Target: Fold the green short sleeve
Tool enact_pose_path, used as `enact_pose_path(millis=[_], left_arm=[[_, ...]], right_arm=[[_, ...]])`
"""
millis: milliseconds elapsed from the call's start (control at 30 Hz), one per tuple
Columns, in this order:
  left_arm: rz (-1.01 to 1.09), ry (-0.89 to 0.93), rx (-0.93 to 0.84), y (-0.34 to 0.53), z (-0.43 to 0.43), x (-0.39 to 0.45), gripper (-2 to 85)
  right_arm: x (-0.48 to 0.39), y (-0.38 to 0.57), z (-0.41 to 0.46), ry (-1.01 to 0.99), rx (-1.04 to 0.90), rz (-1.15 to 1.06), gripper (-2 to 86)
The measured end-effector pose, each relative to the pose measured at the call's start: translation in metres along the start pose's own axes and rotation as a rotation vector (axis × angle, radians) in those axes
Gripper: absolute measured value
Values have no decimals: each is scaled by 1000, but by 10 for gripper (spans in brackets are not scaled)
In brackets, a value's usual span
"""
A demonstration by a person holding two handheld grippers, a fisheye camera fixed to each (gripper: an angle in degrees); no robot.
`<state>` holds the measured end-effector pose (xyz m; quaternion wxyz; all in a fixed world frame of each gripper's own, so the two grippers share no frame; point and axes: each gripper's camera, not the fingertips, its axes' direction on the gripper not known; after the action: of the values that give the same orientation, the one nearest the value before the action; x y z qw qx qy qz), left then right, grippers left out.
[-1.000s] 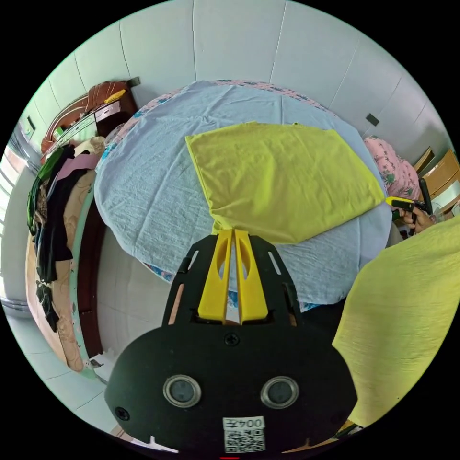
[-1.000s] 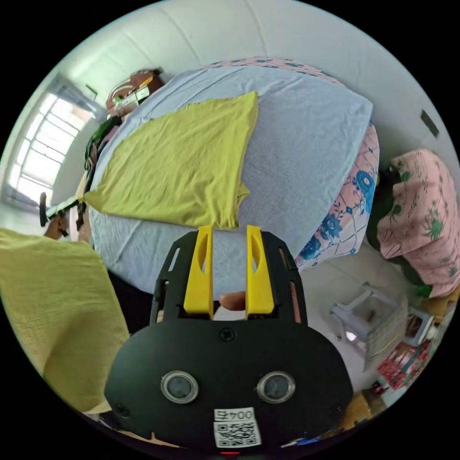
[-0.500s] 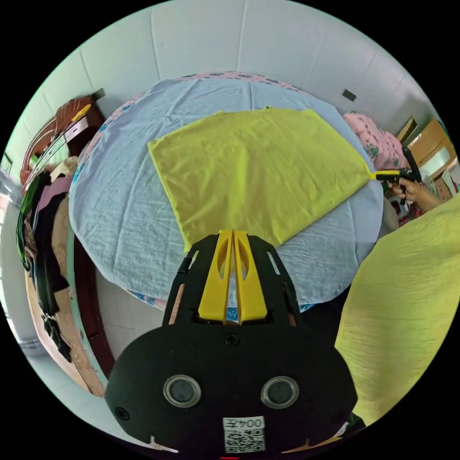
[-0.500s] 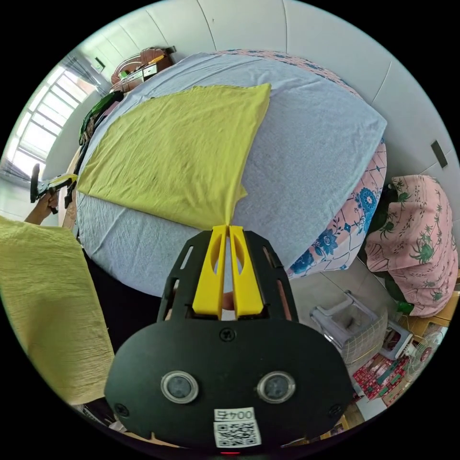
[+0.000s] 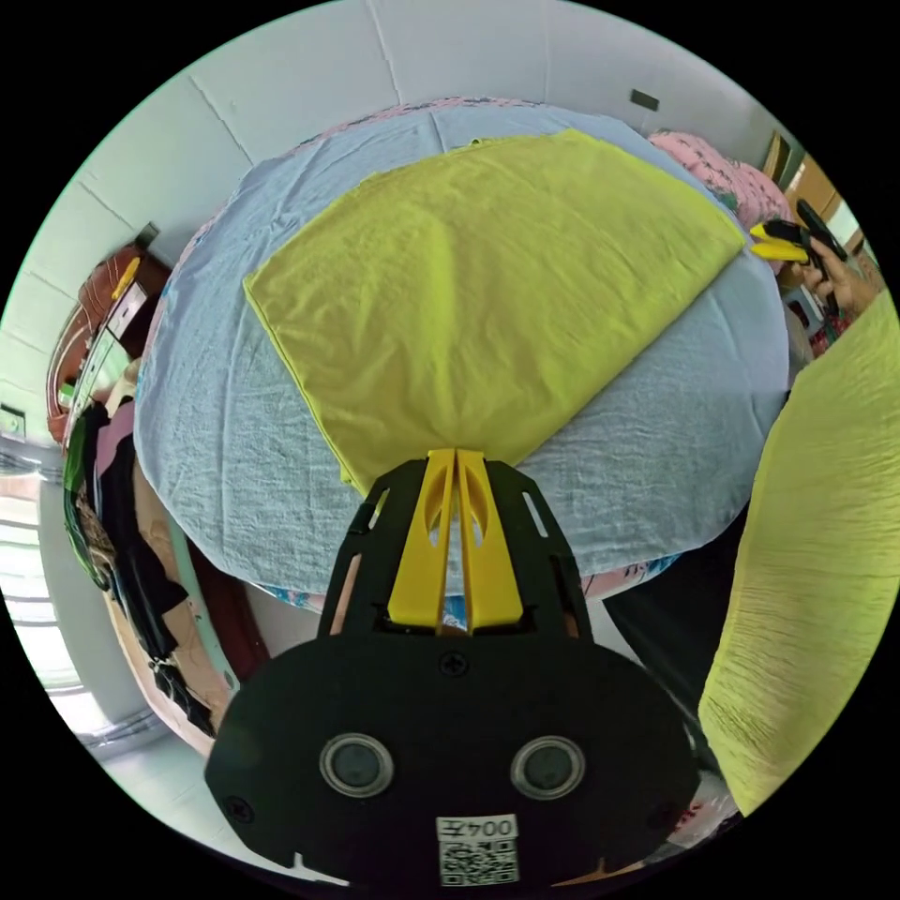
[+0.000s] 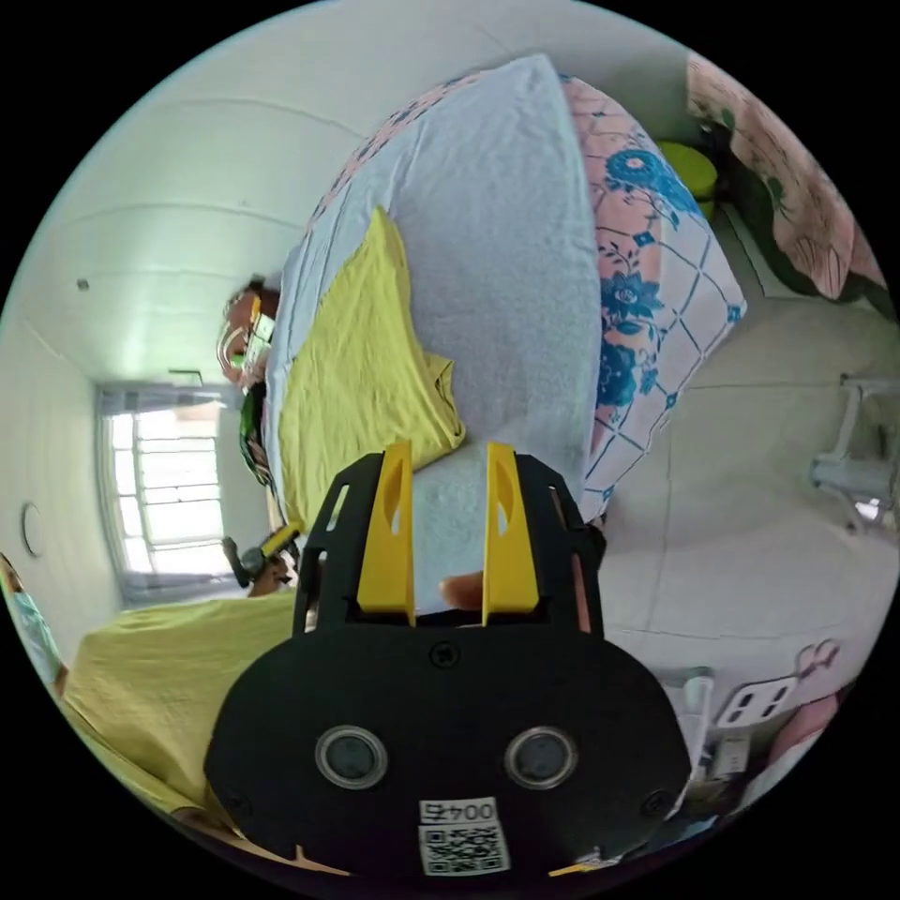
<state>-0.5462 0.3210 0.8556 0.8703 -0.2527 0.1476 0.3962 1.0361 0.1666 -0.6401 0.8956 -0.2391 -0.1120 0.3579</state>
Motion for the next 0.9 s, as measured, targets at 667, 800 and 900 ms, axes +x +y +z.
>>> enact_pose_path(millis=[667, 800, 900], left_arm=[[30, 57, 230, -114, -86, 155, 92], [146, 94, 301, -180, -114, 236, 121], [281, 118, 387, -238, -132, 321, 138]], right_arm=[[43, -93, -4, -97, 24, 68, 0], [35, -113, -11, -143, -6, 74, -5], [22, -131, -15, -175, -48, 36, -6]])
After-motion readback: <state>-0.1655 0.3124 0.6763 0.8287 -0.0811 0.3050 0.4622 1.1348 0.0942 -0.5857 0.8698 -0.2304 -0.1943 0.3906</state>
